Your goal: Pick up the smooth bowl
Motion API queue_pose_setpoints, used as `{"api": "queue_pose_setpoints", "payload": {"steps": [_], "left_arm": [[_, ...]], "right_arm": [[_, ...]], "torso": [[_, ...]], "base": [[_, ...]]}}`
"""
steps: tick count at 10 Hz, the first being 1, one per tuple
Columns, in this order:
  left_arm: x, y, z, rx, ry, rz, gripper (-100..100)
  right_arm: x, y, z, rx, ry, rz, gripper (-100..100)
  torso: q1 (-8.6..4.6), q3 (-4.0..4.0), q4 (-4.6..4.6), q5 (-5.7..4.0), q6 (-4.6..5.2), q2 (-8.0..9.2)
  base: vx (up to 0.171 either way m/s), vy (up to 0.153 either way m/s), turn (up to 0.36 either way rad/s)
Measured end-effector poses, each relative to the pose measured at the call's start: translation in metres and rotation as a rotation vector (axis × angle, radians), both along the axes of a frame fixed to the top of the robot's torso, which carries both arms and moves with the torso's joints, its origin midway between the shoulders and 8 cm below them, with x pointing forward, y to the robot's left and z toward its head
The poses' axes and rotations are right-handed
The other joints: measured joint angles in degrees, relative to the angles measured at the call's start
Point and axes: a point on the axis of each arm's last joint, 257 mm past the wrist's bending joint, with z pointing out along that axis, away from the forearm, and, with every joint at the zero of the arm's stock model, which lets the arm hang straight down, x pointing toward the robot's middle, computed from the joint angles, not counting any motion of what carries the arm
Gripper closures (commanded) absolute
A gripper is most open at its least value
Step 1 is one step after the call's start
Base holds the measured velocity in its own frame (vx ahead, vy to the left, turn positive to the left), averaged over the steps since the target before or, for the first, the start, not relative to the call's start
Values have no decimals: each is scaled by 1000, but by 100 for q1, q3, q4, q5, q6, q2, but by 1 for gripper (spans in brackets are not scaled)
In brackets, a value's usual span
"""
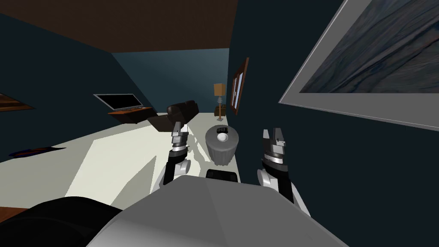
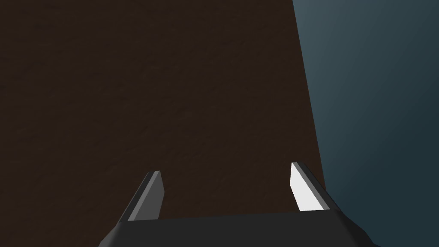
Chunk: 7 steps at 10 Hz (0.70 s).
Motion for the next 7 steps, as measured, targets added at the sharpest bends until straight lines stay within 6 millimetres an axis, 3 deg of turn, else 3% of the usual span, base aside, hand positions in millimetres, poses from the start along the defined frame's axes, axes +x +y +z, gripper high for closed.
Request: {"api": "queue_pose_setpoints", "payload": {"steps": [3, 7], "left_arm": [[0, 0, 0, 0, 0, 0, 0], [0, 0, 0, 0, 0, 0, 0]], "right_arm": [[14, 9, -17, -78, 49, 20, -100], [35, 27, -58, -238, 154, 37, -100]], "torso": [[31, 2, 1, 6, -1, 3], [45, 5, 2, 11, 0, 9]], "base": [[-12, 90, 0], [-29, 127, 11]]}}
